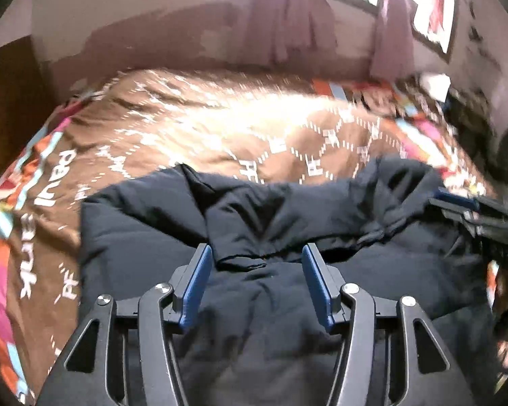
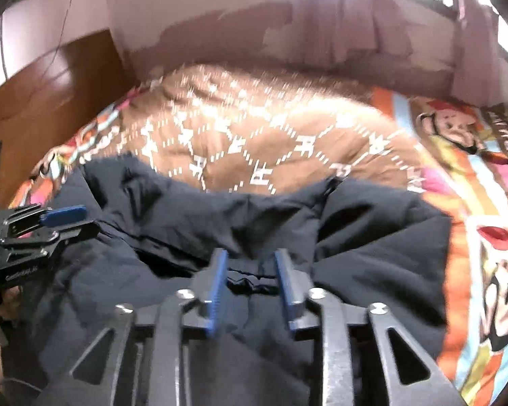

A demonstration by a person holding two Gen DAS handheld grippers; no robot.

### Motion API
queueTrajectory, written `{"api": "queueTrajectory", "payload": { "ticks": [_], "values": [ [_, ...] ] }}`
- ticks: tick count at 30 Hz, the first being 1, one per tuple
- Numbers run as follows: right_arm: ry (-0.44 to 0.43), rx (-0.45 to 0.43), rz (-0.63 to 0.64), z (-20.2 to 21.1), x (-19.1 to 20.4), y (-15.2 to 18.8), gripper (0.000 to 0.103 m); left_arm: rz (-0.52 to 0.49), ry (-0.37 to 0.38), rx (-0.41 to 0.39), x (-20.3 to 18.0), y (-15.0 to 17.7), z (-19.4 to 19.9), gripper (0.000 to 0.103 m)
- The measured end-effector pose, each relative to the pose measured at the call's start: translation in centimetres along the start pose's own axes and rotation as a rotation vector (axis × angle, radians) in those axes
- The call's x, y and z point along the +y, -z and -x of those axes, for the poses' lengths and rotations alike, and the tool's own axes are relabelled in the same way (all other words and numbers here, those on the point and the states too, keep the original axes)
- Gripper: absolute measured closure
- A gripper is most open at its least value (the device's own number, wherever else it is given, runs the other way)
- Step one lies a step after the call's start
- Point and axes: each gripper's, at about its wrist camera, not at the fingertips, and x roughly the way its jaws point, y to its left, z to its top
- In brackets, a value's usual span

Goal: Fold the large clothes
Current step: 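Open both tools and lift them away from the folded jacket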

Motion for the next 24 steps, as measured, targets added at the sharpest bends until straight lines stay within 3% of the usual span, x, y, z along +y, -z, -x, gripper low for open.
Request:
{"api": "queueTrajectory", "payload": {
  "ticks": [6, 8, 13, 14, 16, 24],
  "values": [
    [0.022, -0.093, -0.018, 6.7, 1.9, 0.5, 0.039, 0.106, -0.004, -0.038, 0.0, -0.4, 5.9, 0.035],
    [0.003, -0.128, -0.029, 9.1, 2.5, 0.7, 0.023, 0.106, -0.003, -0.067, -0.7, -0.4, 8.4, 0.026],
    [-0.026, -0.177, -0.063, 13.6, 4.0, 1.0, 0.003, 0.08, -0.027, -0.091, -2.9, 0.0, 13.6, 0.024],
    [-0.028, -0.186, -0.066, 14.8, 4.4, 1.1, 0.0, 0.078, -0.033, -0.088, -3.1, 0.1, 14.2, 0.014],
    [-0.019, -0.202, -0.061, 16.5, 5.1, 1.4, 0.0, 0.084, -0.044, -0.11, -3.8, 0.7, 16.4, 0.006],
    [-0.048, -0.263, -0.074, 23.2, 6.9, 4.5, 0.0, -0.009, -0.062, -0.223, -6.5, 3.8, 23.8, 0.004]
  ]
}}
